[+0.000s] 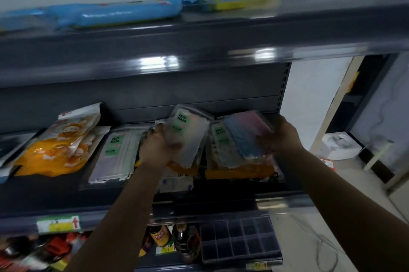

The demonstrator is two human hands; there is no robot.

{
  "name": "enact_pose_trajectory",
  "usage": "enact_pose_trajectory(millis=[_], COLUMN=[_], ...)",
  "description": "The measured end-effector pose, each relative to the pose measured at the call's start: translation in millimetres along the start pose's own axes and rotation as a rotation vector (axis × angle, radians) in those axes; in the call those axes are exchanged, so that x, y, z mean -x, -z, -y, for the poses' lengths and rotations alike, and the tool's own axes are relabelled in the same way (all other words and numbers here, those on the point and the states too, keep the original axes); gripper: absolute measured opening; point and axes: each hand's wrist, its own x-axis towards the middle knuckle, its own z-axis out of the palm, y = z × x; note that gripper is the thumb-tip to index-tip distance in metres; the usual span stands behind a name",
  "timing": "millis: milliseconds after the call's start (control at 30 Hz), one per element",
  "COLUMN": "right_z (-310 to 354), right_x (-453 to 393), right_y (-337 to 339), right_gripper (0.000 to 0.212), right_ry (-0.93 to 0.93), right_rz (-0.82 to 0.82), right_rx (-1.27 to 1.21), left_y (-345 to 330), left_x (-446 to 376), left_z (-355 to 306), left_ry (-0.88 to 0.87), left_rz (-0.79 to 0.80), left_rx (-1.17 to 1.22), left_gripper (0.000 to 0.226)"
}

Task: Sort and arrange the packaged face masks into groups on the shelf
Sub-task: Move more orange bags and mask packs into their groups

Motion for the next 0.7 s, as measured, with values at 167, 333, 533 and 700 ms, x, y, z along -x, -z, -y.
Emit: enact_pose_trajectory(millis=[167,333,533,700], right_z=[0.4,-5.4,13.2,36.1], right_x=[-4.6,0.1,17.5,40.2], right_y=[8.7,10.9,6.0,-18.0], right_gripper=[0.039,0.038,0.035,0.033], right_ry=[0.049,0.178,0.310,0.347], right_rz=[-0.001,0.015,-0.004,0.052], right_rx=[-0.001,-0.285,-0.493,-0.665], left_y=[0.1,3.9,19.8,38.1], left_x=[21.2,47.9,93.5,130.0], left_z=[-6.4,-7.8,0.6,22.7], left_ry=[-0.001,0.040,0.099,0.164], left_rz=[-0.141,-0.249,-0.338,-0.508], left_rx=[0.267,0.450,0.745,0.728], left_gripper=[0.054,0.053,0.044,0.048])
